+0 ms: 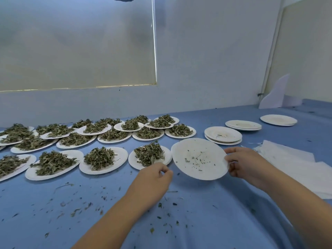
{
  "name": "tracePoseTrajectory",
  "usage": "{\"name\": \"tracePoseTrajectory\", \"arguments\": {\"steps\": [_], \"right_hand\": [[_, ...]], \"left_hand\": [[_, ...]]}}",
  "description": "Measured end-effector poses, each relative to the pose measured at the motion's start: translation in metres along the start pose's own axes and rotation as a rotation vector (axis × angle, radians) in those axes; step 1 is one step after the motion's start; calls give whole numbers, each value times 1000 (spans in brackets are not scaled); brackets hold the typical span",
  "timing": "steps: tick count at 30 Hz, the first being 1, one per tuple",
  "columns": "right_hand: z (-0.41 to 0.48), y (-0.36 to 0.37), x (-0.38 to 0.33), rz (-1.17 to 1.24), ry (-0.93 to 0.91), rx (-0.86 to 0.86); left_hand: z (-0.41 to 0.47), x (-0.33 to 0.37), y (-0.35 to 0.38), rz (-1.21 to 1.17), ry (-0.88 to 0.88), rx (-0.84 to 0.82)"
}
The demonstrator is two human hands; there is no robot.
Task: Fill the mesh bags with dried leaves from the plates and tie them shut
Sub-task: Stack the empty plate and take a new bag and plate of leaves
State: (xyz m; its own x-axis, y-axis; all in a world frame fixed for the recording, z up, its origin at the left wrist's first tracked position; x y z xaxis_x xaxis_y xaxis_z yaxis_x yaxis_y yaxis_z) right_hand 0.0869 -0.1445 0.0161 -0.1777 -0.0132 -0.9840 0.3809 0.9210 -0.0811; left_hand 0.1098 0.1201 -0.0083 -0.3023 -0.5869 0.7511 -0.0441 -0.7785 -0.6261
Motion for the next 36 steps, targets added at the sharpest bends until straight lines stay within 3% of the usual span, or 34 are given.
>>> {"name": "tracePoseTrajectory", "arguments": {"steps": [6,12,19,24,32,36], "right_hand": [[58,-20,-10,230,69,257],[117,-16,-23,405,104,422],[137,-2,-8,355,175,479],[141,-11,-14,324,182,612],[121,-13,-17,-40,148,547],[107,-28,-20,-21,103,464]], "left_hand": [[14,-23,0,132,40,2],[15,-36,-4,67,38,15],[20,-35,-2,111,19,-17],[18,-34,0,162,41,-19],[16,-33,-1,151,38,-21],[13,-33,-2,184,63,-24]]}}
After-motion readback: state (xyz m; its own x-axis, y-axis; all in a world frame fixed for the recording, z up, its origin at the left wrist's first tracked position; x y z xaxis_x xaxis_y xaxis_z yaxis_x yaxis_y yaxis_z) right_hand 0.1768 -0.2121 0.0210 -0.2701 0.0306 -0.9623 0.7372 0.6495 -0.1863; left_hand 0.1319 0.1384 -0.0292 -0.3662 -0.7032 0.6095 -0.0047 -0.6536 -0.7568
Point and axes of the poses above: each hand's wrist, its own z-axis towards the middle knuckle, its own y-axis out of the palm, x = y × z, the point moved 1 cm from there along z, towards the middle knuckle, and after that the axes turned 5 degrees about x, right-handed, at the moved point
